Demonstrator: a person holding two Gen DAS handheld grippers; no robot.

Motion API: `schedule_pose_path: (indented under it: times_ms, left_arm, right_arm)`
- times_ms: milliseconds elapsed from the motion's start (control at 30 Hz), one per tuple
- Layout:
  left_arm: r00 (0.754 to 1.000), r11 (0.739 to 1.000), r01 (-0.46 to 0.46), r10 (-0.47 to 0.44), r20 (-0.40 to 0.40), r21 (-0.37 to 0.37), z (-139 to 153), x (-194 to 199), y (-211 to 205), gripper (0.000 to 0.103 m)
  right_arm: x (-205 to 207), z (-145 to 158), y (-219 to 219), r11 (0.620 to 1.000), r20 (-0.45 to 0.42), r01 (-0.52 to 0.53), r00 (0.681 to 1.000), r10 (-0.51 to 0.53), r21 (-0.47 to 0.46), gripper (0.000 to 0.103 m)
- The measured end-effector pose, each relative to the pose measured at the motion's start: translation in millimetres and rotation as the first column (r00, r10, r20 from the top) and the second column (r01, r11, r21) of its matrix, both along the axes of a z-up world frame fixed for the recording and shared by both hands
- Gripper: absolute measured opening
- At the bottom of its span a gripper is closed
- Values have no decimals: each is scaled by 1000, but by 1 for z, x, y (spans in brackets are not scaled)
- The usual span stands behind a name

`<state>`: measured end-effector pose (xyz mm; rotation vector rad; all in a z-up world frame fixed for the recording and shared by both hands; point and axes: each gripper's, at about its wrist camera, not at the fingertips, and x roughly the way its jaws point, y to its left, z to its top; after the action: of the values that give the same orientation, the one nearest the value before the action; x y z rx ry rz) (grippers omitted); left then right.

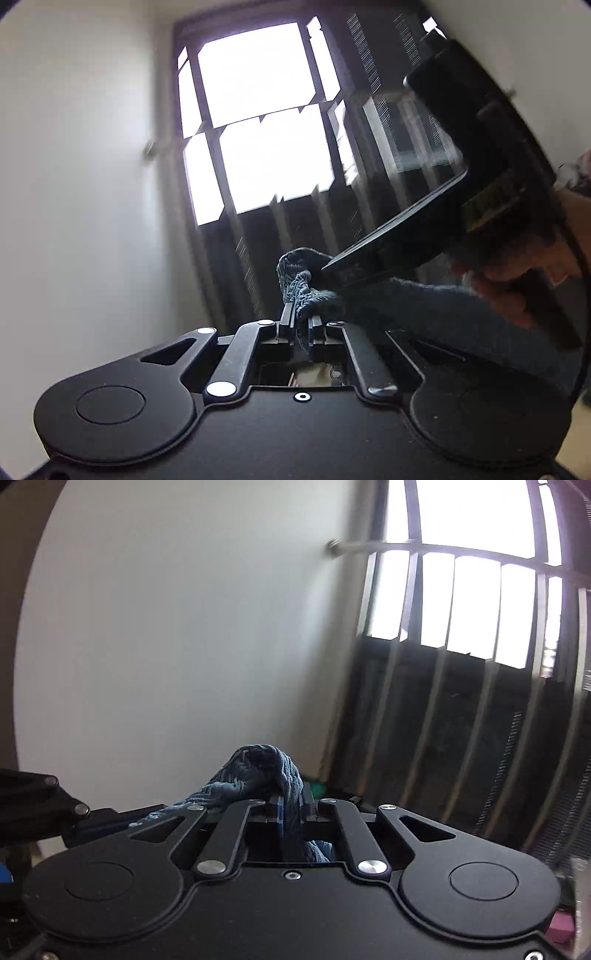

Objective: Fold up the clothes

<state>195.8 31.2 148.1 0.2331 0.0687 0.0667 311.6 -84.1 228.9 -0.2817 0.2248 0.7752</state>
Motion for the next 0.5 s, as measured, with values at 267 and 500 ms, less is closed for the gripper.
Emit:
schedule_pose_path:
  times_ms: [267, 500]
  left_arm:
    - [842, 978, -207, 170, -511, -16, -179, -5, 87, 10]
    - [891, 978, -198, 208, -404, 68, -161, -37, 101, 75]
  right_arm:
    - [32, -202, 99, 975, -462, -125, 887, 26, -185, 59]
    - [-12, -219, 8, 993, -478, 112, 872, -108, -20, 93]
